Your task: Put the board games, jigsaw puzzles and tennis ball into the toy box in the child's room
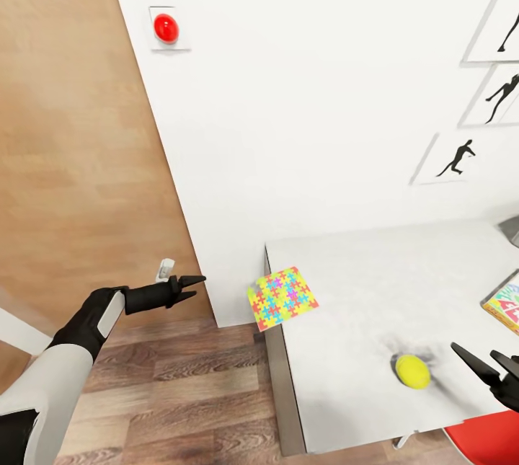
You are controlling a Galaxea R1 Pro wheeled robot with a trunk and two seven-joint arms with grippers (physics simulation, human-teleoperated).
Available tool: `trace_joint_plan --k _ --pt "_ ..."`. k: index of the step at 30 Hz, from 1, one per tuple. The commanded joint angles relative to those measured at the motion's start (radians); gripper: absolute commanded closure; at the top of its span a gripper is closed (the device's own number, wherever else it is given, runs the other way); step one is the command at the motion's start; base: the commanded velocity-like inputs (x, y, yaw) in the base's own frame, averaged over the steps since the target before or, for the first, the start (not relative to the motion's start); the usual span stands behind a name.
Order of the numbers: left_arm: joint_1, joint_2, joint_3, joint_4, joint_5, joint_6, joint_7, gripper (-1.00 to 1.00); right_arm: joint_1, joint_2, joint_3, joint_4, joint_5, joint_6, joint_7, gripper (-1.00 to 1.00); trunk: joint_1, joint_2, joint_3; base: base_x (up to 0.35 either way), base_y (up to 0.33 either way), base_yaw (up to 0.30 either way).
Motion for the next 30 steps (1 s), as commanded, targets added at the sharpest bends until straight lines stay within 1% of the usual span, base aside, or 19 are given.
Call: trace_joint_plan --k 1,9,15,22,30 --pt "-0.001 0.000 0.001 0.000 0.001 0.005 -0.002 -1.00 0.001 -0.001 0.000 -0.001 -0.007 0.007 0.001 -1.00 0.004 -0.008 -0.004 0.000 0.000 0.000" --pt "0.001 0.000 0.001 0.000 0.001 0.005 -0.002 -1.00 0.001 -0.001 -0.005 -0.001 -0.006 0.008 0.061 -1.00 0.004 -0.008 -0.004 0.000 0.000 -0.011" --pt "0.001 0.000 0.002 0.000 0.001 0.005 -0.002 -1.00 0.003 -0.001 -0.020 0.000 -0.003 0.008 0.109 -1.00 0.004 -0.008 0.000 0.000 0.000 -0.107" --pt "0.001 0.000 0.001 0.000 0.002 0.005 -0.002 -1.00 0.004 0.000 -0.033 0.001 -0.001 0.017 0.135 -1.00 0.004 -0.008 0.008 0.000 0.000 -0.169" --pt "0.001 0.000 0.000 0.000 0.002 0.003 -0.002 -1.00 0.004 0.000 -0.048 0.001 -0.001 0.032 0.145 -1.00 0.004 -0.008 0.017 0.000 0.000 -0.193"
